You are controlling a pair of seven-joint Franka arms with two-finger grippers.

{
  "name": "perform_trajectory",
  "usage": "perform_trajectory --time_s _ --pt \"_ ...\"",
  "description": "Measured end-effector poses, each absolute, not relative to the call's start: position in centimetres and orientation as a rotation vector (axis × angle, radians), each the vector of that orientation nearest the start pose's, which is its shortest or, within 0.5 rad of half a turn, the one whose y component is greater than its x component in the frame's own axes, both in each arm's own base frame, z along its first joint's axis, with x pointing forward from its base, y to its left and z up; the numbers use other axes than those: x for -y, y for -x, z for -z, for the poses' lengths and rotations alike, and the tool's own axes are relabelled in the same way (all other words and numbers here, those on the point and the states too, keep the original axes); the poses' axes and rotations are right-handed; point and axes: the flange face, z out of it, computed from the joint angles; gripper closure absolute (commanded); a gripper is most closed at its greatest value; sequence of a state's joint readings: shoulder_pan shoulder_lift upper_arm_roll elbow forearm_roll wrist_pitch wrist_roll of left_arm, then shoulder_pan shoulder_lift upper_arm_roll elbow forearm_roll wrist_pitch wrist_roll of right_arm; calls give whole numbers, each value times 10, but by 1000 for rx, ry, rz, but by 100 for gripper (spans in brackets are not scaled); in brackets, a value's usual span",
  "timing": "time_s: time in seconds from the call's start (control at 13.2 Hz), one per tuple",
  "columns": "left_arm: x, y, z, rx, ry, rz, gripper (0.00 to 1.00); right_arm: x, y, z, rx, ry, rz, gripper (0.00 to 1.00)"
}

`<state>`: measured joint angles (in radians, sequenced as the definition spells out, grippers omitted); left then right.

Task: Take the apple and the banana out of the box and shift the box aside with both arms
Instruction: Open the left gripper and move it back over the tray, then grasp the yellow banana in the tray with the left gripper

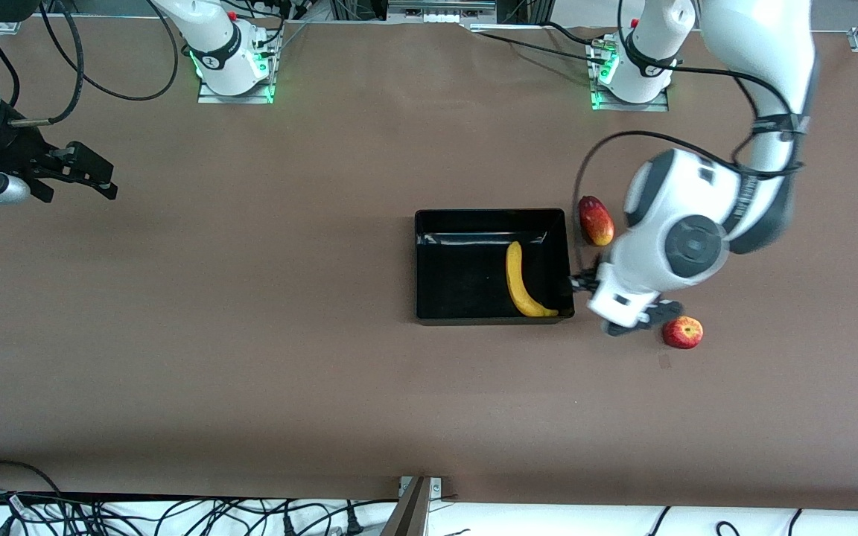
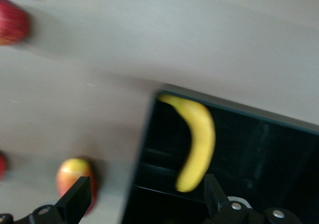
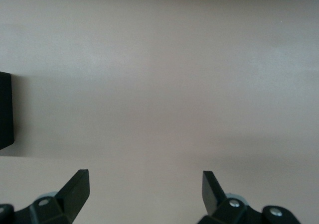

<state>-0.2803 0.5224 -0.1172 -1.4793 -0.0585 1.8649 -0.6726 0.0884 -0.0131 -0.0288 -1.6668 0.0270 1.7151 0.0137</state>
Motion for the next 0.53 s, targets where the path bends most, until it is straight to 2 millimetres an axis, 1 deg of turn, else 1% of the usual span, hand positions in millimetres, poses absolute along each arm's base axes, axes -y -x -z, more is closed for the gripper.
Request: perform_trajectory --time_s 0.08,0.15,0.23,0.38,0.53 --pt "274 -631 -360 482 3143 -238 0 -36 -561 -599 66 3110 98 0" --pt "285 -629 -350 478 3147 -189 0 -36 -561 -599 66 3110 99 0" --pt "295 -626 -333 477 3134 -136 0 -36 -562 -600 66 3110 100 0" --pt "315 -614 -289 506 3103 -53 0 -36 -562 -600 66 3110 101 0" --pt "332 -597 -245 547 3076 -15 0 -36 -562 -600 66 3110 101 0"
